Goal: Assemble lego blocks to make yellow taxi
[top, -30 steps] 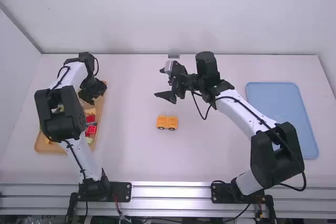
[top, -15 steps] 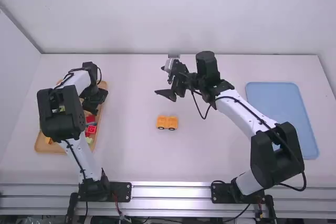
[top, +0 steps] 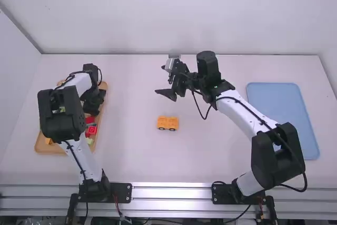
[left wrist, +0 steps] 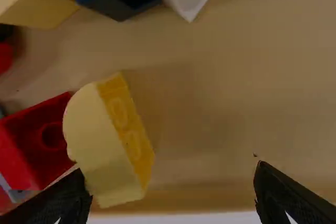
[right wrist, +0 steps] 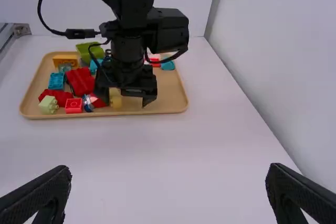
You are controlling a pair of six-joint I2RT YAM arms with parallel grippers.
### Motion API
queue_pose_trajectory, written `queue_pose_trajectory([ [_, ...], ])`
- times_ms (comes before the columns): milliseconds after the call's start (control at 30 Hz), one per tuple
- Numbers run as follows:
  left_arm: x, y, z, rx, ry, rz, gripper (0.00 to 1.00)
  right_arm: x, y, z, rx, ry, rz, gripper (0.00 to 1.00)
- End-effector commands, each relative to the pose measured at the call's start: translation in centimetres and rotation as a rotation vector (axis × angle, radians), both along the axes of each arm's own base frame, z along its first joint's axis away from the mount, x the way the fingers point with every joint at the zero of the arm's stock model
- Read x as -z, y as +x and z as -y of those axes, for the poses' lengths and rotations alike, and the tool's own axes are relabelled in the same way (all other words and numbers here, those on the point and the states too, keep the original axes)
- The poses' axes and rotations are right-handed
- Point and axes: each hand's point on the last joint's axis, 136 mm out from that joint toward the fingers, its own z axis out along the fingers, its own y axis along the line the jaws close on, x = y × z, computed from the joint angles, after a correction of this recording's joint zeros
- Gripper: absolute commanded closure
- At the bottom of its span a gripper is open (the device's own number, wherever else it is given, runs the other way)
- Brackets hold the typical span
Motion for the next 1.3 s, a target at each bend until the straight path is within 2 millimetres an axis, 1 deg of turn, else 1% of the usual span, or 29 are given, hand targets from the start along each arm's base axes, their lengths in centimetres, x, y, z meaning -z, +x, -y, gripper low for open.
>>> queue_pose_trajectory([
  [0, -0.4, -1.1, -0.5, -0.038, -0.014, -0.005, 0.12, -1.7, 0.3, -0.1, -0.003, 0.020, 0.036, 0.01],
  [67, -0.4, -1.5, -0.6, -0.036, -0.035, -0.015, 0.11, -1.8, 0.3, -0.1, -0.003, 0.020, 0.037, 0.02],
  [167, -0.3, -1.8, -1.3, -0.051, -0.049, -0.013, 0.11, -1.8, 0.3, -0.2, -0.004, 0.021, 0.039, 0.01],
  [200, -0.3, -2.2, -2.1, -0.077, -0.049, -0.012, 0.10, -1.8, 0.3, -0.2, -0.004, 0.021, 0.040, 0.02],
  [233, -0.3, -2.2, -2.2, -0.082, -0.052, -0.011, 0.10, -1.8, 0.3, -0.2, -0.004, 0.021, 0.039, 0.02],
  [367, -0.3, -1.6, -2.9, -0.095, -0.072, 0.031, 0.11, -1.8, 0.3, -0.2, -0.004, 0.022, 0.040, 0.01],
  [467, -0.3, -1.1, -2.6, -0.090, -0.084, 0.052, 0.12, -1.8, 0.3, -0.2, -0.004, 0.022, 0.040, 0.02],
  [500, -0.3, -0.9, -2.2, -0.083, -0.093, 0.056, 0.14, -1.8, 0.2, -0.2, -0.006, 0.021, 0.039, 0.01],
  [733, -0.2, -0.5, -1.1, -0.089, -0.150, 0.072, 0.14, -1.8, -0.6, -1.1, -0.032, 0.021, 0.039, 0.01],
  [833, -0.2, -1.0, -1.2, -0.137, -0.155, 0.061, 0.16, -1.7, -0.9, -1.4, -0.039, 0.020, 0.036, 0.01],
  [900, -0.2, -1.8, -0.9, -0.205, -0.165, 0.036, 0.16, -1.7, -0.9, -1.5, -0.041, 0.019, 0.032, 0.02],
  [933, -0.1, -1.9, -0.9, -0.212, -0.166, 0.032, 0.16, -1.7, -0.9, -1.4, -0.040, 0.019, 0.032, 0.02],
  [1000, 0.0, -1.7, -0.7, -0.208, -0.166, 0.039, 0.15, -1.7, -0.6, -1.1, -0.032, 0.019, 0.031, 0.01],
  [1167, 0.5, -1.7, -1.0, -0.214, -0.161, 0.057, 0.16, -1.5, -0.4, -0.8, -0.024, 0.017, 0.019, 0.01],
  [1267, 1.0, -1.6, -0.7, -0.208, -0.165, 0.065, 0.16, -1.4, -0.5, -0.8, -0.024, 0.014, 0.016, 0.01],
])
